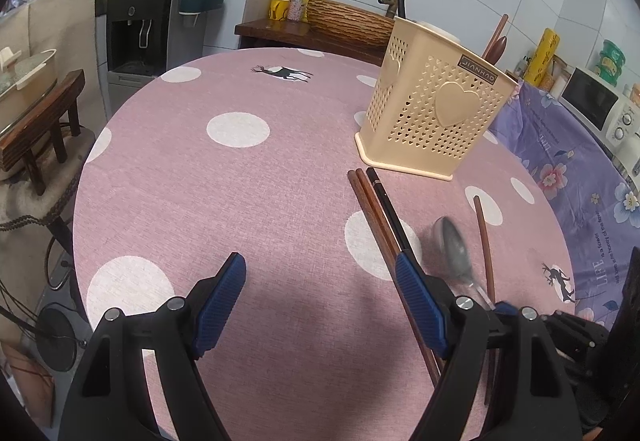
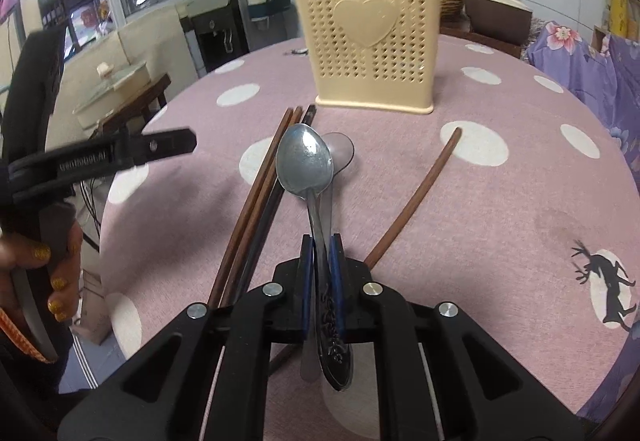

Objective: Organize utensils
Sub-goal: 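Move the right tool back to the utensils and grasp a metal spoon, then lift the metal spoon with the right tool toward the holder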

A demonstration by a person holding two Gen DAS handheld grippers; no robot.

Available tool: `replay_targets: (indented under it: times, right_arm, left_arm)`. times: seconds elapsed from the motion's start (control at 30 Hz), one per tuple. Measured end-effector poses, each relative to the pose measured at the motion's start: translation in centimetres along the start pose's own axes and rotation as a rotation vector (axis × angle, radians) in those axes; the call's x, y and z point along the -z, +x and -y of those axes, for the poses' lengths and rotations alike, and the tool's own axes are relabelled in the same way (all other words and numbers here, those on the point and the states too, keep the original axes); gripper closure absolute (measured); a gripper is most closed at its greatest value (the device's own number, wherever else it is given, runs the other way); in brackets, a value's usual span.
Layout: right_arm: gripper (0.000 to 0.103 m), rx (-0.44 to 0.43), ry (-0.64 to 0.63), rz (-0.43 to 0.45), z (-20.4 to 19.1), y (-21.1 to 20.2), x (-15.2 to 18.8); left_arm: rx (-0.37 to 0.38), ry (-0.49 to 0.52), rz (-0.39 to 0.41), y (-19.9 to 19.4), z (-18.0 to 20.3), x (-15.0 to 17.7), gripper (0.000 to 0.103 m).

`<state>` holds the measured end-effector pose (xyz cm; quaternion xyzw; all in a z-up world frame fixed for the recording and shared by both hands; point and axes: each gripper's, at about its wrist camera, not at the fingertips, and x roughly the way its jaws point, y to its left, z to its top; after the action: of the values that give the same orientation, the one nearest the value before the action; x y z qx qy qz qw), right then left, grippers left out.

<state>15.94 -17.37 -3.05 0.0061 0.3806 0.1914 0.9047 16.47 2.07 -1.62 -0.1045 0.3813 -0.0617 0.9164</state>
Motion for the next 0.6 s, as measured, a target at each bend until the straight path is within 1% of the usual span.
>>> replay_targets:
  times: [0.07,0.2,0.23,0.3,0.4,0.5,0.6]
  right_arm:
    - [0.093,0.021,0.018,0.020,0.7,-0.5,-0.2]
    - [0.093,0.066,0.095,0.045,3.2,-1.5,-0.5]
    - [0.094,0.090,0.111,0.052,3.7,-1.6,-0.5]
    - [0.093,0.165,0.140,0.055,4.9,-1.8,-0.4]
    - [0.093,0.223,0.182,0.033,6.8,-1.2,0.2]
    - [0.093,0.246,0.185,0.031,7.3,-0.9,0.7]
    - [0.092,0.238,0.183,0.037,7.3,-0.7,0.9]
  left_arm:
    - [0.002,-0.005,-0.001,0.0,0.0,0.0,0.027]
    - [0.004,-0.005,-0.002,0.1,0.1,0.1,0.027]
    - [0.005,-0.004,-0.005,0.1,0.1,0.1,0.027]
    - [0.007,-0.004,-0.009,0.3,0.2,0.2,0.027]
    - [0.009,-0.003,-0.018,0.5,0.3,0.4,0.027]
    - [0.008,-0.003,-0.021,0.6,0.4,0.6,0.027]
    - [0.006,-0.004,-0.026,0.7,0.4,0.7,0.026]
